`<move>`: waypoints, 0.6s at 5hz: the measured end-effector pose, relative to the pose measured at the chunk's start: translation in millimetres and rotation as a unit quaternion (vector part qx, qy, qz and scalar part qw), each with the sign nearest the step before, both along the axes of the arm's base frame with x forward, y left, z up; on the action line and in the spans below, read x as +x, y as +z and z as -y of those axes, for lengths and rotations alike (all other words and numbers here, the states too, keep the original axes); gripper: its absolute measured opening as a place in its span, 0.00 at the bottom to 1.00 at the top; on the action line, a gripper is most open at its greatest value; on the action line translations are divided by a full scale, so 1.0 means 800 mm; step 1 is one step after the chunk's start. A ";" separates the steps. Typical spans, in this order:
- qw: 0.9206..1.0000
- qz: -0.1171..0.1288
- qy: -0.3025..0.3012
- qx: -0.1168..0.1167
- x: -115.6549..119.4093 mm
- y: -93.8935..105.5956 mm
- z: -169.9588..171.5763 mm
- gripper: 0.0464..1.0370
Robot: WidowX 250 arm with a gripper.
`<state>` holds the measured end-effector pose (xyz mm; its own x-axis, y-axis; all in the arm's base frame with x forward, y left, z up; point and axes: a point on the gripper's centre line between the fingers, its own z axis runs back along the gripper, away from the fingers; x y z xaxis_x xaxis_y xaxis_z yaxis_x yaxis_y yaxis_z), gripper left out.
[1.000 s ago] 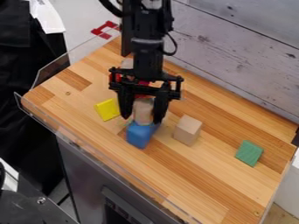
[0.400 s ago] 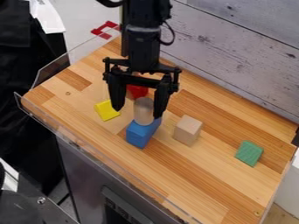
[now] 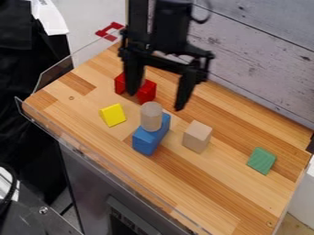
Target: Move cylinder on top of blue rectangular object
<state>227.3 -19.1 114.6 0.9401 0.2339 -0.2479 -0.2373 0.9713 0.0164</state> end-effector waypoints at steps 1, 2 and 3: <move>1.000 -0.004 -0.023 0.015 0.015 0.012 0.023 0.96; 0.999 -0.024 -0.036 0.009 0.031 0.001 0.042 0.96; 0.998 -0.043 -0.039 -0.019 0.038 -0.011 0.054 0.96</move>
